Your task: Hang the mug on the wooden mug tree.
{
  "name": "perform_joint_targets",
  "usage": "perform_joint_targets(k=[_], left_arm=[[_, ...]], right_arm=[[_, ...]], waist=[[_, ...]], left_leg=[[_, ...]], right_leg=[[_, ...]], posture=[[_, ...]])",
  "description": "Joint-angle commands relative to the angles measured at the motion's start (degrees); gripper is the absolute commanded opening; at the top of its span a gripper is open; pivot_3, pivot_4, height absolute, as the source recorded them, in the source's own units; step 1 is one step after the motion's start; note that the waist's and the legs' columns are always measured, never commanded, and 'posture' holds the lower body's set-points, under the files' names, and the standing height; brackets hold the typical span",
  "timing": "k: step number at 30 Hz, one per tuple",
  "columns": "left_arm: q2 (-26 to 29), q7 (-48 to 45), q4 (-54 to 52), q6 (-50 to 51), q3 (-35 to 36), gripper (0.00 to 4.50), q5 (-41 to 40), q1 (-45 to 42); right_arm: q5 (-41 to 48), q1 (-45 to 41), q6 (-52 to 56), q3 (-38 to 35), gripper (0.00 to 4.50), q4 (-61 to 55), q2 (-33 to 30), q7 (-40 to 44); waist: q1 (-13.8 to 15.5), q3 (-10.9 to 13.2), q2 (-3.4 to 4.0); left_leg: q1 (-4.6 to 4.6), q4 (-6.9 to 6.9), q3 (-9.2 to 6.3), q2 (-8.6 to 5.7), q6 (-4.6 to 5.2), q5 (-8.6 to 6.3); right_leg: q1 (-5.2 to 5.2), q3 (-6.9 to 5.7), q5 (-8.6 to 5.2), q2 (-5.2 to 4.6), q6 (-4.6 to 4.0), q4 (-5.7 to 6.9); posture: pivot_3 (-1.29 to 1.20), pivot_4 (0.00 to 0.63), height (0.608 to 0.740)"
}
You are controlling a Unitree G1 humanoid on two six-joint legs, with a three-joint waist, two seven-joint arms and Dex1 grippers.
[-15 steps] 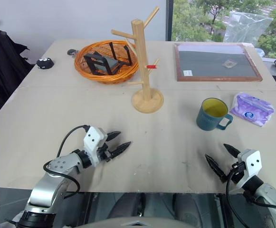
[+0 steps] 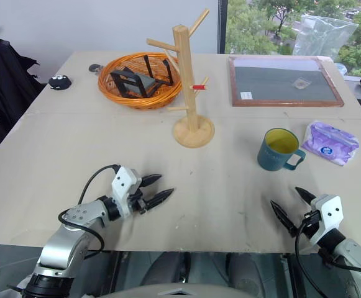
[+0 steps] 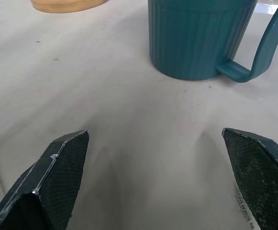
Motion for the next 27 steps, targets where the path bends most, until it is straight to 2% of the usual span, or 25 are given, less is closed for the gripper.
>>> perform_joint_targets(k=[1,10,20,27], left_arm=[[0.48,-0.77,-0.42,-1.08,0.00,3.22,-0.83,-0.26],[0.76,-1.66,-0.19,-1.21,-0.04,3.22,-0.61,-0.82],[3.94,-7.57,-7.57,5.26,-2.09,3.22,-7.28,-9.56],[6.24,-10.29,-11.63,11.90,-3.31,3.22,-13.27,-16.39]], right_arm=[[0.24,0.21,-0.97,-1.65,4.50,-1.47,0.14,-0.53],[-0.09,-0.07,-0.30,-1.72,4.50,-2.27,0.37,-2.43],[-0.79,-9.53,5.01,-7.52,4.50,-0.12,4.86,-18.47],[-1.44,-14.13,7.48,-6.74,4.50,-0.16,7.16,-22.93]], waist=[[0.00,0.00,0.00],[0.00,0.00,0.00],[0.00,0.00,0.02],[-0.16,0.01,0.05]], left_leg=[[0.00,0.00,0.00,0.00,0.00,0.00],[0.00,0.00,0.00,0.00,0.00,0.00],[-0.01,0.00,-0.01,-0.01,-0.03,0.02],[-0.04,-0.01,0.06,-0.02,-0.04,0.03]], right_leg=[[0.00,0.00,0.00,0.00,0.00,0.00],[0.00,0.00,0.00,0.00,0.00,0.00],[-0.02,-0.01,0.00,0.01,0.00,0.00],[-0.07,0.05,0.00,0.04,0.00,0.00]], posture=[[0.00,0.150,0.740],[0.00,0.150,0.740],[0.00,0.150,0.740],[0.00,0.150,0.740]])
